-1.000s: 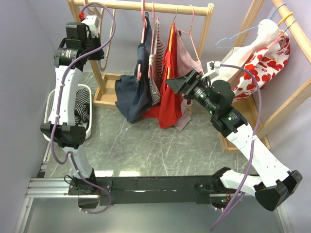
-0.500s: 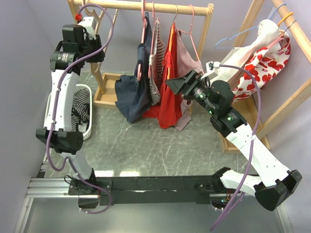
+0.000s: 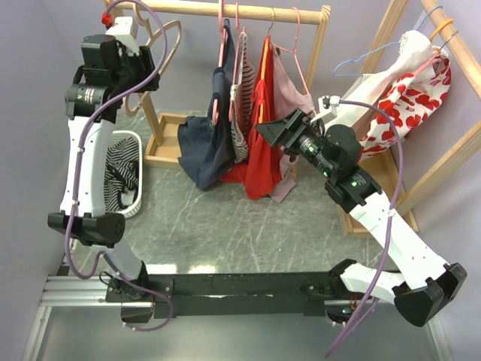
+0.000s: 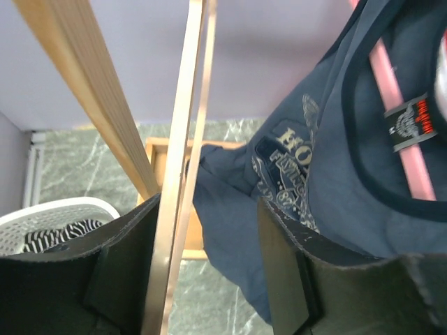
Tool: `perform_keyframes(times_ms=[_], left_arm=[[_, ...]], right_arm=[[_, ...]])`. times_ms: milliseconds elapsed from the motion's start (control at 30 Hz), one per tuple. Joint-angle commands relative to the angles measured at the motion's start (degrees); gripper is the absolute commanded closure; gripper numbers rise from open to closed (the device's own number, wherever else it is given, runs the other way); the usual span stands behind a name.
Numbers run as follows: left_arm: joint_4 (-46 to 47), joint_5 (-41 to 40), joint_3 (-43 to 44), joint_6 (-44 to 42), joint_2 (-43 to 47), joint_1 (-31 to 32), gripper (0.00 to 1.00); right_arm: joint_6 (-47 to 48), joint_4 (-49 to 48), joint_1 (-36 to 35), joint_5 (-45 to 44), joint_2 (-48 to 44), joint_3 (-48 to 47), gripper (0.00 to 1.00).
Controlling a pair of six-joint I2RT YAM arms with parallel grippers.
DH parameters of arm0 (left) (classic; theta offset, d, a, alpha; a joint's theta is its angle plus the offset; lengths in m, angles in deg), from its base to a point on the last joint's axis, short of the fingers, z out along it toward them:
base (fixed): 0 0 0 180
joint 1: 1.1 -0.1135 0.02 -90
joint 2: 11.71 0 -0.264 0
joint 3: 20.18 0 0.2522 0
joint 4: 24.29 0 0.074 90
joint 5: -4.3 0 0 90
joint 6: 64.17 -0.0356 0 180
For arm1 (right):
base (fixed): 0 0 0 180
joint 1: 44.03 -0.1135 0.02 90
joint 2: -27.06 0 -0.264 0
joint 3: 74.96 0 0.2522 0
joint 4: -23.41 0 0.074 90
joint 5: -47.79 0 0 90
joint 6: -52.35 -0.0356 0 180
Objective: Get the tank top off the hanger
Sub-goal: Place the hanger at the clothesline, then pick up the hanger from the clothesline.
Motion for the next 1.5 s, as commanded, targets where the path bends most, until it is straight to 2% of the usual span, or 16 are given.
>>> perform_keyframes(times_ms=[0, 167, 267, 300, 367, 500, 700, 767, 867, 1000, 1033, 1133, 1233, 1367, 1400, 1467], left_arm=[[3.5, -1.8, 2.6, 0.3, 2.1, 0.0, 0.39], [1.9, -2.4, 2.8, 1.2, 2.7, 0.0, 0.34], [4.6, -7.1, -2.8, 2.0, 7.5, 0.0, 0.18], [5.6, -8.5, -4.5, 2.0, 11.1, 0.0, 0.09], [7.7, -10.2, -8.4, 2.1, 14.6, 0.0, 0.02], [8.7, -9.0, -12.5, 2.8, 23.2, 0.0, 0.04], [7.7, 0.9, -13.8, 4.9, 29.5, 0.0, 0.04], [8.2, 11.4, -14.7, 5.6, 30.3, 0.0, 0.04], [11.2, 23.0, -18.5, 8.1, 30.5, 0.0, 0.03], [21.3, 27.1, -27.9, 15.6, 29.9, 1.4, 0.01], [22.8, 26.8, -29.1, 15.8, 29.7, 2.4, 0.01], [24.2, 16.9, -28.8, 14.6, 26.8, 9.1, 0.01], [20.7, 11.9, -22.5, 14.0, 20.0, 13.4, 0.04], [18.7, 6.5, -13.6, 14.0, 11.0, 17.6, 0.13], [18.4, 2.8, -12.3, 14.0, 10.0, 18.7, 0.13], [19.3, 1.5, -10.0, 14.6, 7.9, 19.2, 0.11]], right_arm=[[0.0, -2.5, 0.5, 0.8, 0.4, -0.2, 0.13], [0.0, -2.6, 0.5, 1.1, 0.6, -0.2, 0.13], [1.0, -2.3, 0.5, 2.0, 0.0, -0.7, 0.13], [1.5, -2.2, 0.4, 2.0, -0.3, -0.8, 0.13], [1.8, -1.4, 0.5, 0.9, -1.7, -1.1, 0.13], [3.2, -1.0, 0.5, -1.6, -4.9, -0.7, 0.12], [4.0, -0.1, 0.5, -3.0, -6.6, -0.9, 0.12], [3.9, 0.0, 0.4, -3.0, -6.8, -0.9, 0.12], [4.3, 1.7, 0.4, -2.8, -6.8, -1.7, 0.12], [4.8, 4.7, 0.4, -3.6, -7.6, -3.8, 0.12], [4.8, 4.9, 0.4, -3.7, -8.0, -4.0, 0.12], [5.9, 7.8, 0.4, -4.5, -8.5, -5.5, 0.12], [6.7, 10.6, 0.4, -5.0, -8.8, -7.1, 0.12], [7.2, 12.7, 0.5, -5.4, -8.6, -8.7, 0.12], [7.4, 13.2, 0.5, -5.5, -8.2, -9.3, 0.12], [8.0, 13.6, 0.5, -5.8, -7.6, -10.2, 0.12]])
